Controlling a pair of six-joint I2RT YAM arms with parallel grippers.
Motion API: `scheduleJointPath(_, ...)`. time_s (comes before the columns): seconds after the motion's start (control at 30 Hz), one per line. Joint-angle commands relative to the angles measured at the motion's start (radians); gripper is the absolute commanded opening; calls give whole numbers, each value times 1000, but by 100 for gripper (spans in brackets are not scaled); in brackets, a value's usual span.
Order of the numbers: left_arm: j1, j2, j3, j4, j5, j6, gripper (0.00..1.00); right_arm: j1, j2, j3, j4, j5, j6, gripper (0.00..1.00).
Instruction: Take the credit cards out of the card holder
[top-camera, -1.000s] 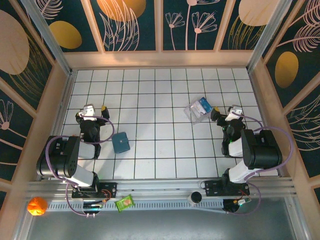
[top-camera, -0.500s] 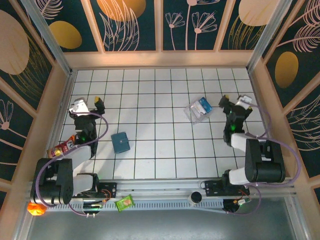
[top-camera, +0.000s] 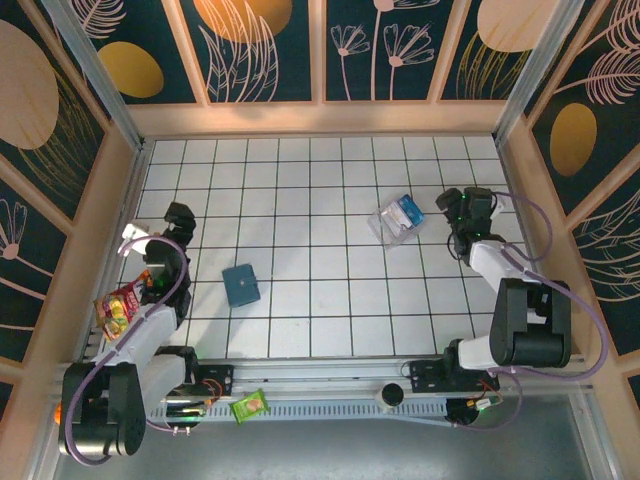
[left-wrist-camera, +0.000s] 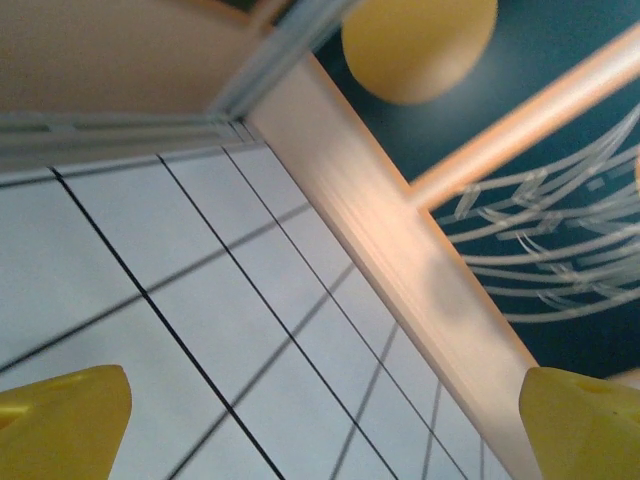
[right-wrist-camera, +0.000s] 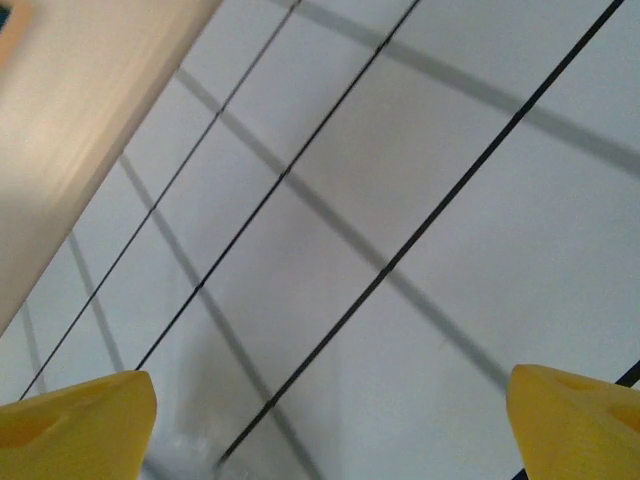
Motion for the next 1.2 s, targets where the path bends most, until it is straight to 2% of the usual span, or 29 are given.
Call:
scheduleJointPath(0.0,1,-15,44,-91,176,-20,99,71,-16,-29,-47,-94,73,86)
scheduleJointPath(0.13,0,-22,34,-134,253,-52,99,153,-85,-95,11,-85,120,68)
scheduleJointPath(0.27,1,-8,35,-166,344,-52,99,216,-96,-80,-39,-68,150,48)
scheduleJointPath(0.4,1,20,27,-155,409,-37,94,258,-76,-65,-99,-34,161,48)
scheduleJointPath(0.5,1,33,13,-131,453,-32,90,262,-40,-53,-132,-75,169,52)
scheduleJointPath(0.67,1,32,4,-121,487,-12,80,268,-4,-44,-129,-142,128,52)
scheduleJointPath(1.17,0,33,9,-135,526,14,73,290,123,42,-178,-133,65,43)
